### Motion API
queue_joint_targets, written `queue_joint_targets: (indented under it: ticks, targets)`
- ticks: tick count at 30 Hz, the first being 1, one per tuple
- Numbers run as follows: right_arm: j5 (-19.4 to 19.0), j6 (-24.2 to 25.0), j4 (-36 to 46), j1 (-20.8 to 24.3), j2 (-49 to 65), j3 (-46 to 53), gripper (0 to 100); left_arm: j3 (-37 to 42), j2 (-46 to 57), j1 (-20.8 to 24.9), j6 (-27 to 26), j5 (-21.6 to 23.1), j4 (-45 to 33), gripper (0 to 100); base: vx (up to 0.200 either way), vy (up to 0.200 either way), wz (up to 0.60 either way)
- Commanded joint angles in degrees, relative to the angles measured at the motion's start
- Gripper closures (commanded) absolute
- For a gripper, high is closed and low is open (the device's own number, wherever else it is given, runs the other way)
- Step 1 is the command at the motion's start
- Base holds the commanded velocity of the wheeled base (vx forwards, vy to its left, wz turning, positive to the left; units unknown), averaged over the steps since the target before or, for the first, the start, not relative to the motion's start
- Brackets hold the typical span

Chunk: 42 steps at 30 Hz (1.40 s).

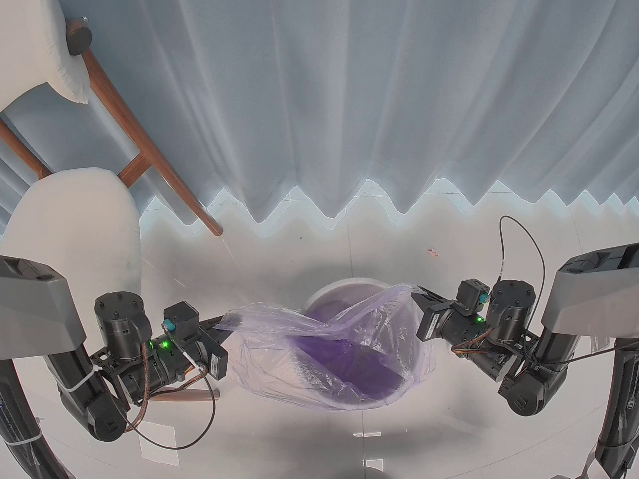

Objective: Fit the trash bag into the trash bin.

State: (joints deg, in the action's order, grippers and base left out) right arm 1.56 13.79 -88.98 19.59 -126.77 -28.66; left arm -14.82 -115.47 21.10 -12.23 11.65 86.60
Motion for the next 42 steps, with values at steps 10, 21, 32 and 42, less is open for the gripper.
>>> queue_joint_targets:
  ticks: [10, 21, 32, 42]
  targets:
    - [0.02, 0.01, -1.02, 0.01, 0.03, 0.10, 100, -0.38, 0.16, 0.17, 0.10, -0.05, -0.03, 100, 0.000, -0.200, 0.00]
    - [0.02, 0.01, -1.02, 0.01, -0.06, -0.17, 100, -4.86, -0.63, -1.77, 1.59, -6.47, -0.03, 100, 0.000, 0.000, 0.00]
    - [0.02, 0.01, -1.02, 0.10, -0.14, 0.18, 100, -1.35, -0.28, -1.94, 1.59, -5.50, -0.12, 100, 0.000, 0.000, 0.00]
    - [0.02, 0.01, -1.02, 0.10, -0.23, 0.27, 100, -2.14, -0.37, -2.12, 1.68, -5.15, -0.12, 100, 0.000, 0.000, 0.00]
